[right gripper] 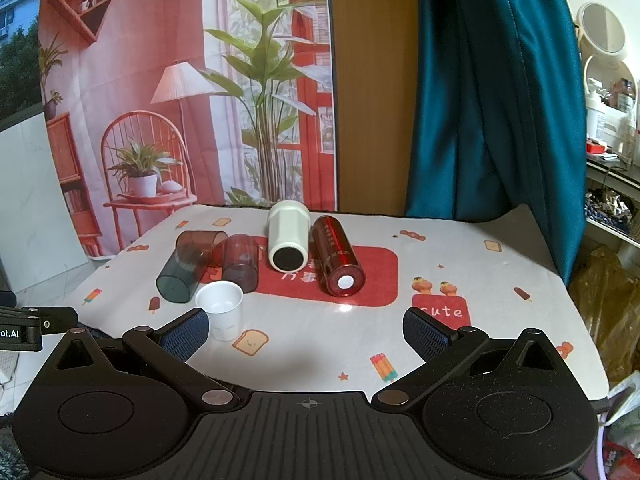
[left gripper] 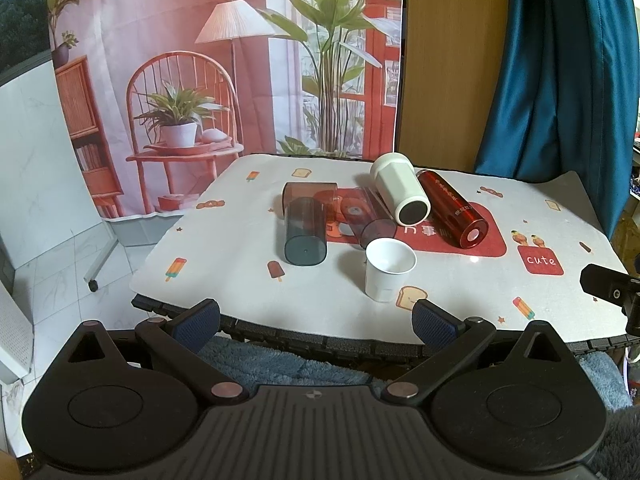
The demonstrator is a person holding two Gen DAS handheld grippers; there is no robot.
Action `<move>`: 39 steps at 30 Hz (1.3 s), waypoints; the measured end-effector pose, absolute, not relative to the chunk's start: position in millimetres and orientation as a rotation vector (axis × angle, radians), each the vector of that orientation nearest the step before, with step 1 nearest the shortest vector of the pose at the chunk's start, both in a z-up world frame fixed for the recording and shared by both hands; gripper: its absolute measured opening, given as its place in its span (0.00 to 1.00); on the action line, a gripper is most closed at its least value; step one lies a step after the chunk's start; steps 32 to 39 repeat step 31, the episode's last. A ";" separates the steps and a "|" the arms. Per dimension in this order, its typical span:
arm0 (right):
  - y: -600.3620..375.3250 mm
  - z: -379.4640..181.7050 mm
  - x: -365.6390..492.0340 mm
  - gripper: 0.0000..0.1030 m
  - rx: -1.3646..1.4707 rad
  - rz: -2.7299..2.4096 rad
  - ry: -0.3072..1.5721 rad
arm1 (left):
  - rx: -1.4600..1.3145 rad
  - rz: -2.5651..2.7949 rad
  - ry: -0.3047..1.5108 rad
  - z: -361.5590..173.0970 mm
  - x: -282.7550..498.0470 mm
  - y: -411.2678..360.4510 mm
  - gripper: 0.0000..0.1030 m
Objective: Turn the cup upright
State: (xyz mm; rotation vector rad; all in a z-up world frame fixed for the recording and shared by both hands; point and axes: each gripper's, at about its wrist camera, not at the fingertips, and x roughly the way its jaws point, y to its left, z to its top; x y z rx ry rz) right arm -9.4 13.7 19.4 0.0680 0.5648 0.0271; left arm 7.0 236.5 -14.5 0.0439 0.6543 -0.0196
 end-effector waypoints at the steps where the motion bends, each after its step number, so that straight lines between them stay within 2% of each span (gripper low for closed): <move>1: 13.7 19.4 -9.4 1.00 0.068 0.027 0.565 | 0.044 -0.020 0.654 -14.5 7.0 236.5 1.00; 39: 13.3 20.2 -8.9 1.00 0.068 0.027 0.566 | 0.036 -0.019 0.649 -15.0 5.6 237.5 1.00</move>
